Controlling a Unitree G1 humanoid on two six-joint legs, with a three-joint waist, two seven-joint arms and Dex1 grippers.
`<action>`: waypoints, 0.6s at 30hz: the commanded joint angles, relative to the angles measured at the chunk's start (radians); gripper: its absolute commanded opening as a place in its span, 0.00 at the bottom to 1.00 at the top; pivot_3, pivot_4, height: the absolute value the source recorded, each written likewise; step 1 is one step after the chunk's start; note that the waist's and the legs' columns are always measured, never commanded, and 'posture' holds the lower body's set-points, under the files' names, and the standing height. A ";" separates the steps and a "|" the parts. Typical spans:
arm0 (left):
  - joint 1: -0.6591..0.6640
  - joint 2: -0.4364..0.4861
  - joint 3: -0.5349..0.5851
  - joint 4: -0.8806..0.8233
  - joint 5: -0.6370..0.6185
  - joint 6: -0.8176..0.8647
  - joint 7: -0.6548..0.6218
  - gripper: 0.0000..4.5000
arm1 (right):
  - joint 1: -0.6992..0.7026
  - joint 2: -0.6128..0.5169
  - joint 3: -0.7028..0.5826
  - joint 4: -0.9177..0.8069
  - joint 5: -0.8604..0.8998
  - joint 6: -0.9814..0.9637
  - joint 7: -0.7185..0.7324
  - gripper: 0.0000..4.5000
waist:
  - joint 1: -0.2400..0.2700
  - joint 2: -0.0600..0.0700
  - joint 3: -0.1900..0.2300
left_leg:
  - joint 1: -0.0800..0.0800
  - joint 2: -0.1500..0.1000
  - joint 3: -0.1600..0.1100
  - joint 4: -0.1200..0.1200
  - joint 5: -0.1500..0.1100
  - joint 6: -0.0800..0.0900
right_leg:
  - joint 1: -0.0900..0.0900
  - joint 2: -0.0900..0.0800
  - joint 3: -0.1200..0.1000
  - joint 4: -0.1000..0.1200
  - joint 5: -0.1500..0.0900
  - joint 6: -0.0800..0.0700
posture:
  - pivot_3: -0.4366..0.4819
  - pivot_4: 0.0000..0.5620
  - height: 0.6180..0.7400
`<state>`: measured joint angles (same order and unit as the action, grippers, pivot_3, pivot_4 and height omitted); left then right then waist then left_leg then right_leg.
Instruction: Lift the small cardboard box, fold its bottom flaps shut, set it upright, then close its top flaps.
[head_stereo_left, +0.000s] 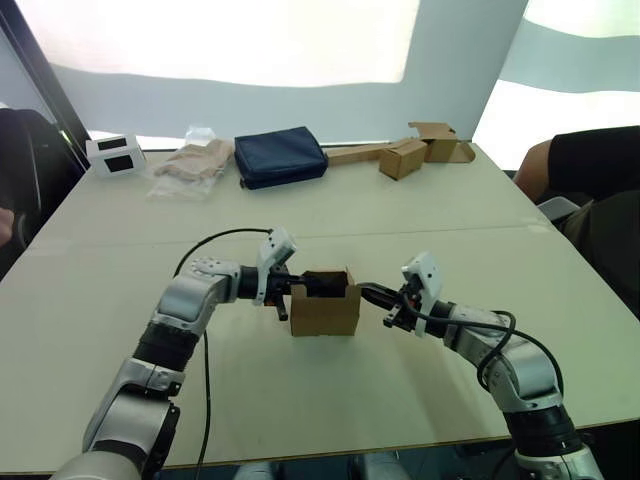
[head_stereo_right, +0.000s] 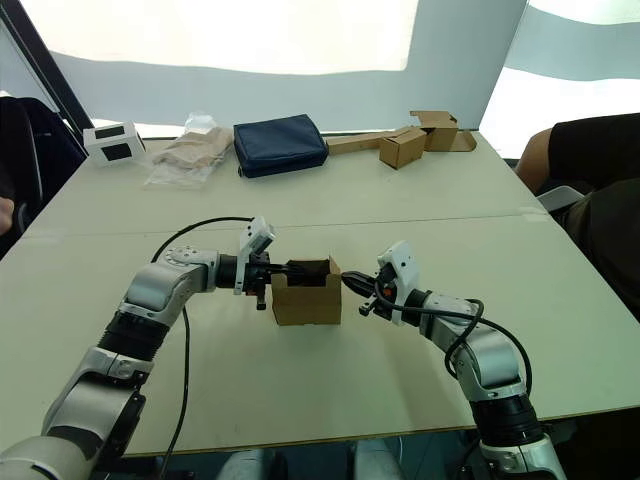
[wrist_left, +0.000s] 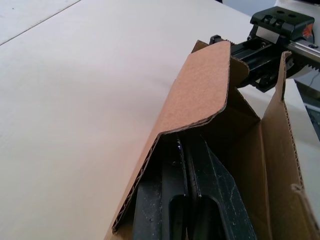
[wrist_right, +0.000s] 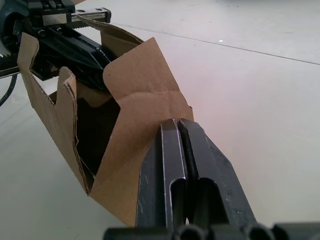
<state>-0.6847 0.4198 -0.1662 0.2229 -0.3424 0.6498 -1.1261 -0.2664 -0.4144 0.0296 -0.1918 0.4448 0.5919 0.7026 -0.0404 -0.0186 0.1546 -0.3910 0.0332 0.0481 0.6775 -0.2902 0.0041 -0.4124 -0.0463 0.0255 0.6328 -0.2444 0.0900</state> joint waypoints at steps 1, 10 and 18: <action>-0.015 -0.006 0.030 -0.034 -0.030 0.000 0.011 0.00 | 0.001 0.021 -0.005 -0.034 0.030 0.001 -0.002 0.00 | 0.000 0.000 0.000 | 0.000 0.000 0.000 0.000 0.000 0.000 | 0.000 0.000 0.000 0.000 0.000 -0.001 | 0.48 0.27 1.00; -0.026 -0.040 0.087 -0.048 -0.105 0.050 0.061 0.00 | 0.005 0.011 -0.012 -0.069 0.055 0.006 0.011 0.00 | 0.005 0.000 0.001 | -0.001 0.000 0.000 0.000 0.000 0.000 | 0.000 0.000 0.000 0.000 0.000 -0.001 | 0.48 0.27 1.00; -0.002 -0.031 0.055 -0.049 -0.079 0.032 0.066 0.00 | -0.014 0.015 -0.029 -0.103 0.104 0.019 0.012 0.00 | 0.006 0.000 0.002 | -0.001 0.000 0.000 0.000 0.000 0.000 | 0.000 0.000 0.000 -0.001 -0.001 -0.001 | 0.48 0.27 1.00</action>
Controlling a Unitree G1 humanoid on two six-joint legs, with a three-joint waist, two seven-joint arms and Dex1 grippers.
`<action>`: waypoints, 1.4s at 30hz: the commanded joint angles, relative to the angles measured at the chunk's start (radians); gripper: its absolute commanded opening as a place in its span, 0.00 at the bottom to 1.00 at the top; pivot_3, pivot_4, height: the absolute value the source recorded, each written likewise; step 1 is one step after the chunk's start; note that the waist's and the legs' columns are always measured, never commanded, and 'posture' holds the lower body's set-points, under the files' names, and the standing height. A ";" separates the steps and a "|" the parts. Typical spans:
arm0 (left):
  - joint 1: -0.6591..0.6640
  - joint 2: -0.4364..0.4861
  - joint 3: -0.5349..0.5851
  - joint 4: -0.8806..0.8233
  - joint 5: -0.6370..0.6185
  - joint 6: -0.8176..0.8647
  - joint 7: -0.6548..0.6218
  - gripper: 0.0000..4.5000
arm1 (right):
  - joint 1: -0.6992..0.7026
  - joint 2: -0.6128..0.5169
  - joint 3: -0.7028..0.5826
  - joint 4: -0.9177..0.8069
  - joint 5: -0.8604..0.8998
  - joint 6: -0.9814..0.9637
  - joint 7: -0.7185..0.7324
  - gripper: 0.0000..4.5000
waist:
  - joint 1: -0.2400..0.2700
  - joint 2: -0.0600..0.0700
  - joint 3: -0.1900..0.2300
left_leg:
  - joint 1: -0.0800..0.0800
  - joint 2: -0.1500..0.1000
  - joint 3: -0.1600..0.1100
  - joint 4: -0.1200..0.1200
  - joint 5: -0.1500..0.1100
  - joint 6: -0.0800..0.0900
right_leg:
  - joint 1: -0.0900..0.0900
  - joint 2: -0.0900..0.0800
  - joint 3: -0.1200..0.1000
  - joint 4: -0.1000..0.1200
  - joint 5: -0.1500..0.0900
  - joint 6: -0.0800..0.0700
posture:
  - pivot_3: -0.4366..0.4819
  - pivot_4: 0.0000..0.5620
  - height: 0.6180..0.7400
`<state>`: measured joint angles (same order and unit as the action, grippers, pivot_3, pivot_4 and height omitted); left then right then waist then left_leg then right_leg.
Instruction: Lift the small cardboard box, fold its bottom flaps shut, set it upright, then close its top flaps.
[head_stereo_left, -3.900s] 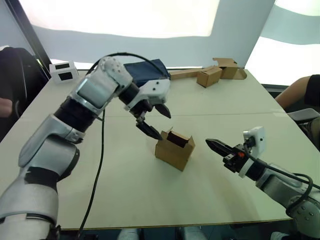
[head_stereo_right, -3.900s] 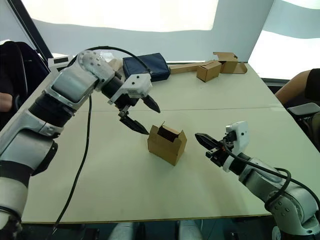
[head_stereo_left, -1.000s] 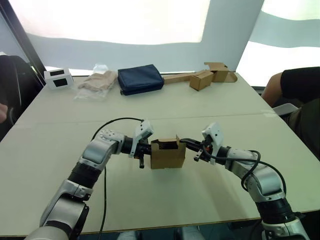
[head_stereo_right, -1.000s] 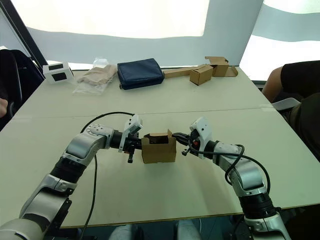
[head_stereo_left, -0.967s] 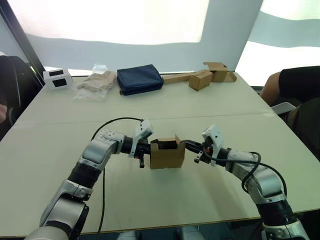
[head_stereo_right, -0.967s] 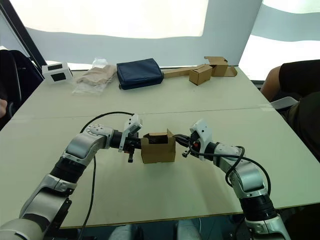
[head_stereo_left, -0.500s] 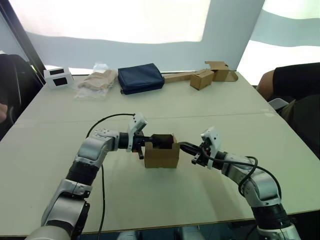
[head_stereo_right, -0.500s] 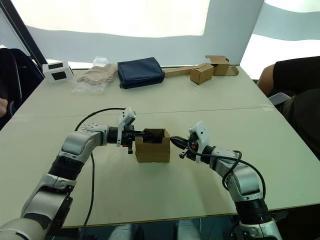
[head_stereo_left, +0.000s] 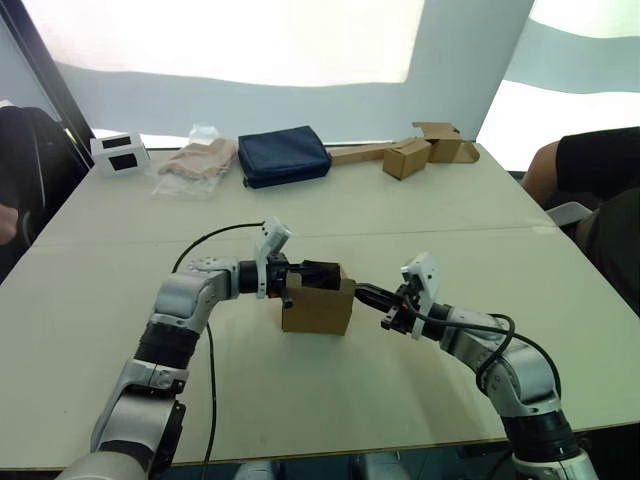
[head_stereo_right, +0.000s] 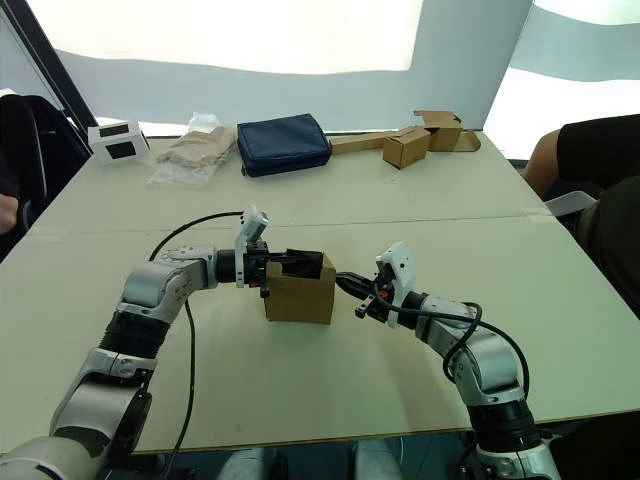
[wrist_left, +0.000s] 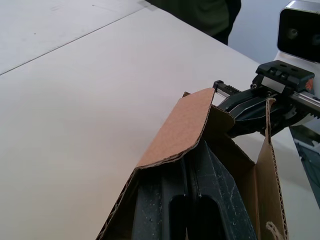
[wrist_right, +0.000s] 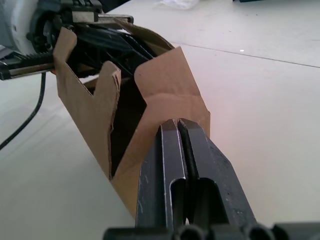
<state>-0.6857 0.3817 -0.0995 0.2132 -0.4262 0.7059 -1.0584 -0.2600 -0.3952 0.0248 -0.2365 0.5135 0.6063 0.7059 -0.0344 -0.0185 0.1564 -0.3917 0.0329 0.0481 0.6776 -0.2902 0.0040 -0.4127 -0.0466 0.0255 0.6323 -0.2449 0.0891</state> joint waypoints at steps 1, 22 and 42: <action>0.005 0.010 -0.021 -0.039 0.014 -0.032 -0.005 0.00 | -0.020 -0.007 -0.022 -0.061 0.040 0.008 0.012 0.00 | 0.000 0.000 0.000 | 0.000 0.000 0.000 0.000 0.000 0.000 | 0.000 0.000 0.000 0.000 0.000 0.000 | 0.48 0.27 1.00; 0.049 0.088 -0.031 -0.079 0.048 -0.093 -0.017 0.00 | -0.067 -0.051 0.112 0.069 -0.108 -0.045 0.052 0.00 | 0.016 0.000 0.000 | 0.000 0.001 0.000 0.000 0.000 0.000 | 0.000 -0.001 0.000 -0.001 0.000 -0.001 | 0.48 0.27 1.00; 0.072 0.147 -0.004 -0.114 0.025 -0.106 -0.027 0.00 | -0.126 -0.068 0.022 -0.001 -0.048 0.014 0.058 0.00 | 0.021 0.001 0.002 | -0.001 0.001 0.001 0.000 0.000 0.000 | -0.001 -0.005 0.000 -0.002 -0.001 -0.001 | 0.48 0.27 1.00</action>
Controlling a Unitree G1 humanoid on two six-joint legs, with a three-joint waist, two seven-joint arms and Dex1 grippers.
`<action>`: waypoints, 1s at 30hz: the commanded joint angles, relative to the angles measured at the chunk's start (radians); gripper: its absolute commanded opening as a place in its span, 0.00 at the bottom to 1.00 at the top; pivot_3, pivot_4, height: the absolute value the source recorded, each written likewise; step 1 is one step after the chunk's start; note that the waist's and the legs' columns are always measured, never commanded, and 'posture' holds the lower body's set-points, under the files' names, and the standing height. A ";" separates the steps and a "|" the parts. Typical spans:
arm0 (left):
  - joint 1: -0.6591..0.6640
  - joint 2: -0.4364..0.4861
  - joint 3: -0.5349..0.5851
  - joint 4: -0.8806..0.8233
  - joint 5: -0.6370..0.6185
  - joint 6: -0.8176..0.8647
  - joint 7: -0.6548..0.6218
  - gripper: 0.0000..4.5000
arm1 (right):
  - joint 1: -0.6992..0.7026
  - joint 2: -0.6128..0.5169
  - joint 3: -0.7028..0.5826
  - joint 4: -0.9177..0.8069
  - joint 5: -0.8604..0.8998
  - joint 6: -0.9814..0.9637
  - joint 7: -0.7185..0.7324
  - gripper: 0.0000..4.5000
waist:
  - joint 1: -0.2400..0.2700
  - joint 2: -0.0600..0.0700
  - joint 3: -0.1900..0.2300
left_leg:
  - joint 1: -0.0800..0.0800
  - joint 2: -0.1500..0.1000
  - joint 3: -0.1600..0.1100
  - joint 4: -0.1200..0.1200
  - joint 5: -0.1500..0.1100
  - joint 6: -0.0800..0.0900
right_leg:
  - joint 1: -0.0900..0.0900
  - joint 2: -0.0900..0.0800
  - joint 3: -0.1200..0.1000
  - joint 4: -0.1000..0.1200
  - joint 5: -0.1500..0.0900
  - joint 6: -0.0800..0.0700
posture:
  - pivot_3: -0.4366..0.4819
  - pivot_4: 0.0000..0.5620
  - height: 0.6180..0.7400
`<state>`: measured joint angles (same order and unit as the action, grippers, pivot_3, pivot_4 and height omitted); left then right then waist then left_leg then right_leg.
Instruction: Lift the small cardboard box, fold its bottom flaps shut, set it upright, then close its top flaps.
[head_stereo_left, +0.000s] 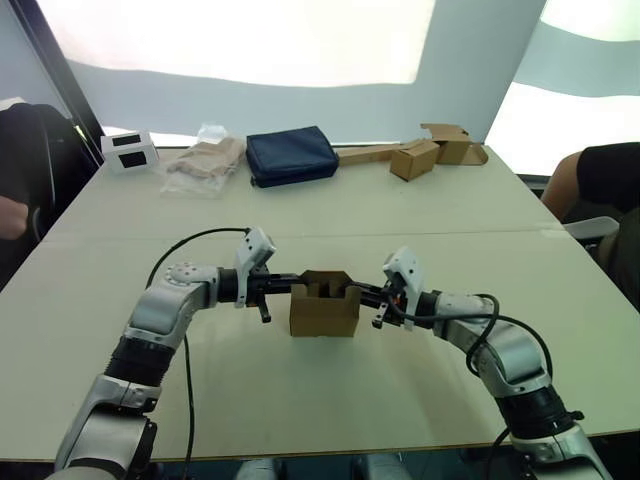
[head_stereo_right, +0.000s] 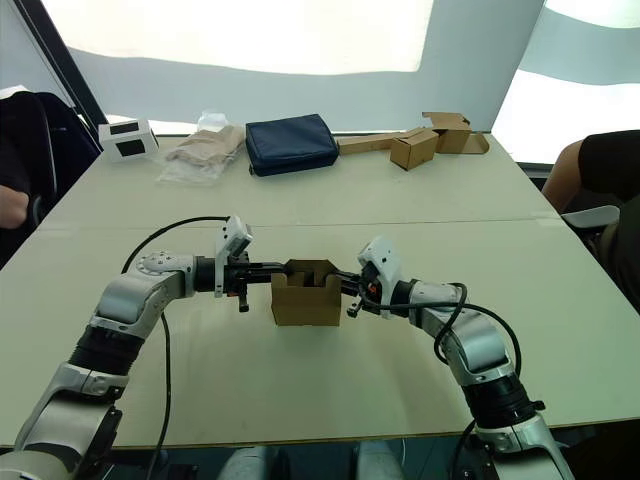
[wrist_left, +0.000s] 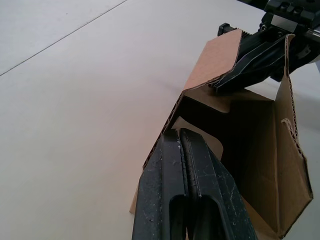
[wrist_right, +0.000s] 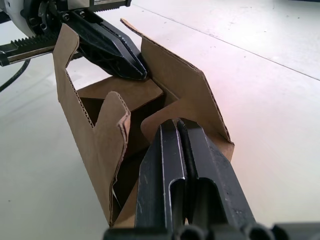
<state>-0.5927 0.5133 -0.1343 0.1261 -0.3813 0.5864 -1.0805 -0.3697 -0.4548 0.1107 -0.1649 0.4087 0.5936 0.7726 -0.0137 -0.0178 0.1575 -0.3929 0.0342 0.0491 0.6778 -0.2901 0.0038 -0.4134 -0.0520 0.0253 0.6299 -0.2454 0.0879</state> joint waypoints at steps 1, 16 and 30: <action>-0.026 0.017 0.039 -0.029 -0.028 0.019 -0.004 0.00 | -0.017 -0.006 -0.077 -0.085 0.070 0.035 -0.012 0.00 | 0.000 0.000 0.001 | -0.001 0.000 0.000 0.000 0.000 0.000 | 0.000 0.000 0.000 0.000 0.000 0.000 | 0.48 0.27 1.00; -0.234 0.015 0.084 0.256 -0.019 -0.051 -0.080 0.00 | -0.009 -0.094 -0.138 -0.371 0.294 0.230 -0.020 0.00 | 0.003 -0.001 0.009 | -0.017 -0.003 0.000 0.002 0.000 0.000 | -0.016 0.003 -0.002 0.001 0.002 0.004 | 0.48 0.27 1.00; -0.297 -0.150 -0.013 0.597 0.128 -0.298 -0.171 0.00 | -0.013 -0.074 0.081 -0.287 0.156 0.164 -0.004 0.00 | 0.001 -0.003 0.010 | -0.017 -0.002 -0.001 0.003 0.000 0.000 | -0.016 0.005 -0.002 0.001 0.002 0.004 | 0.48 0.27 1.00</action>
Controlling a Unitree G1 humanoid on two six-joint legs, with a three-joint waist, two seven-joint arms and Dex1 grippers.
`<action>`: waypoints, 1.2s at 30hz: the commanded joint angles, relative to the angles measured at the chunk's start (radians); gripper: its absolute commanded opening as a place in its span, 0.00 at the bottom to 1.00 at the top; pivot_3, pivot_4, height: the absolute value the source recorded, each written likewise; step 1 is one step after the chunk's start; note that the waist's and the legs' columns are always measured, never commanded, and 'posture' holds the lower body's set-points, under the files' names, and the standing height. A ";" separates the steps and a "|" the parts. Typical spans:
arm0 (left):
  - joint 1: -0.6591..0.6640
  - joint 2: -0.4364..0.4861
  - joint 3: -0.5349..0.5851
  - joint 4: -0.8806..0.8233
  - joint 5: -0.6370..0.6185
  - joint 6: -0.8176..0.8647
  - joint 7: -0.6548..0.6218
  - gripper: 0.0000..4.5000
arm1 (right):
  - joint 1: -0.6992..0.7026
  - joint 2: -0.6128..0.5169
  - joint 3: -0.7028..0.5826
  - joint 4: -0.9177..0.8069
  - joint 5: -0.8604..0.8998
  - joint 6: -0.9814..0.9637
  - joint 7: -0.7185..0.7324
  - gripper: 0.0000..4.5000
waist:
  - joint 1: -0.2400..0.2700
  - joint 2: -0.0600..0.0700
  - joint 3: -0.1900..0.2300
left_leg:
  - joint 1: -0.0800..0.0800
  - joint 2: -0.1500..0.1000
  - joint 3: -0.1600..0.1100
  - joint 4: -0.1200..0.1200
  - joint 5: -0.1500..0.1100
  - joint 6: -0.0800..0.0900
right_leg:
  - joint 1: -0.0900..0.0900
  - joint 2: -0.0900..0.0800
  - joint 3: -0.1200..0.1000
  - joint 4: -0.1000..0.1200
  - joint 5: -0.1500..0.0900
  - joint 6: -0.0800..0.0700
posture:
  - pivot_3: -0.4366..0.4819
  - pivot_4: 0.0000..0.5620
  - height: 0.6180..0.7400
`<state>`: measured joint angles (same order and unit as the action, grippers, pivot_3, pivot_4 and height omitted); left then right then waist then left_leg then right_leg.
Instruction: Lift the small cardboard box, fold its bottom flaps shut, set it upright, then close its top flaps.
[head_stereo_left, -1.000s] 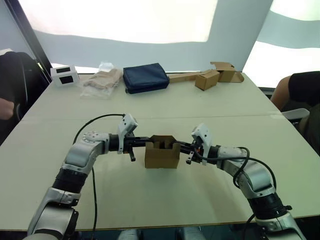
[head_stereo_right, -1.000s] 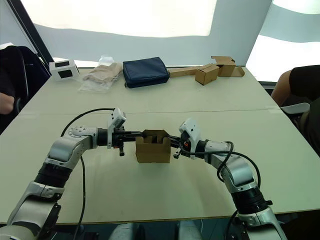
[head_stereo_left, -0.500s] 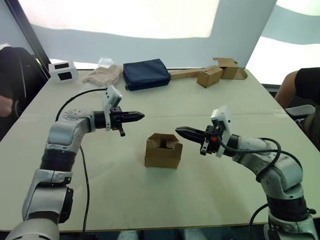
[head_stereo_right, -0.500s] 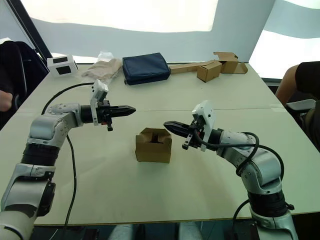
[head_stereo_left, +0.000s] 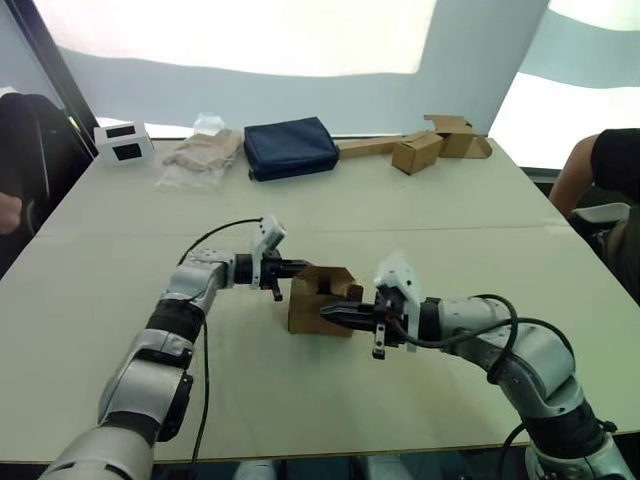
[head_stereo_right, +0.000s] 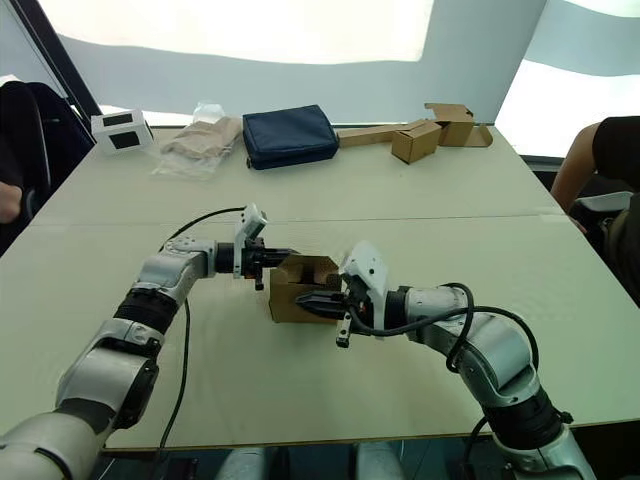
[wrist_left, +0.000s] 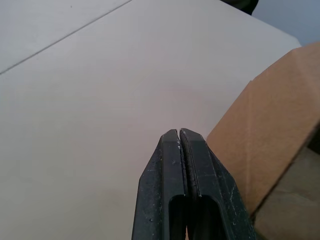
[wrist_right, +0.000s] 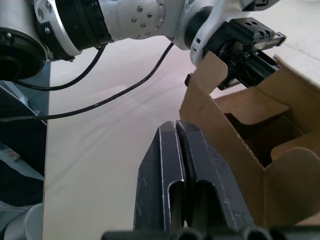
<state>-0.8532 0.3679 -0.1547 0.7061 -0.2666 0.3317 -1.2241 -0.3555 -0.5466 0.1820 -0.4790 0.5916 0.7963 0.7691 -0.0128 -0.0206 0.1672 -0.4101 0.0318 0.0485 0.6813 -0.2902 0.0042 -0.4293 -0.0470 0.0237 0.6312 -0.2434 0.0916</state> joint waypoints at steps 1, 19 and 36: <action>-0.039 -0.006 0.011 0.024 0.014 -0.048 -0.035 0.00 | -0.039 0.029 0.013 0.048 -0.035 -0.045 -0.006 0.00 | 0.000 0.000 0.000 | 0.000 0.000 0.000 0.000 0.000 0.000 | 0.000 0.000 0.000 0.000 0.000 0.000 | 0.48 0.27 1.00; -0.008 0.019 0.041 -0.003 0.019 -0.042 -0.090 0.00 | -0.105 0.042 0.120 0.282 -0.237 -0.173 0.060 0.00 | 0.001 0.000 0.000 | 0.000 0.000 0.000 0.001 0.000 0.000 | 0.000 0.000 0.000 0.001 0.001 0.001 | 0.48 0.27 1.00; 0.193 0.245 0.106 -0.606 -0.228 0.317 -0.178 0.00 | -0.116 0.059 0.081 0.283 -0.223 -0.165 0.083 0.00 | 0.000 0.000 0.000 | 0.001 0.001 -0.001 0.001 0.000 -0.001 | 0.001 0.000 0.000 0.002 0.000 0.001 | 0.48 0.27 1.00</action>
<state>-0.6698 0.5878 -0.0599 0.1630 -0.4573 0.6306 -1.3776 -0.4733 -0.4866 0.2665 -0.1939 0.3734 0.6322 0.8446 -0.0128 -0.0201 0.1670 -0.4092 0.0325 0.0479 0.6828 -0.2898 0.0036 -0.4286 -0.0474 0.0240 0.6333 -0.2430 0.0920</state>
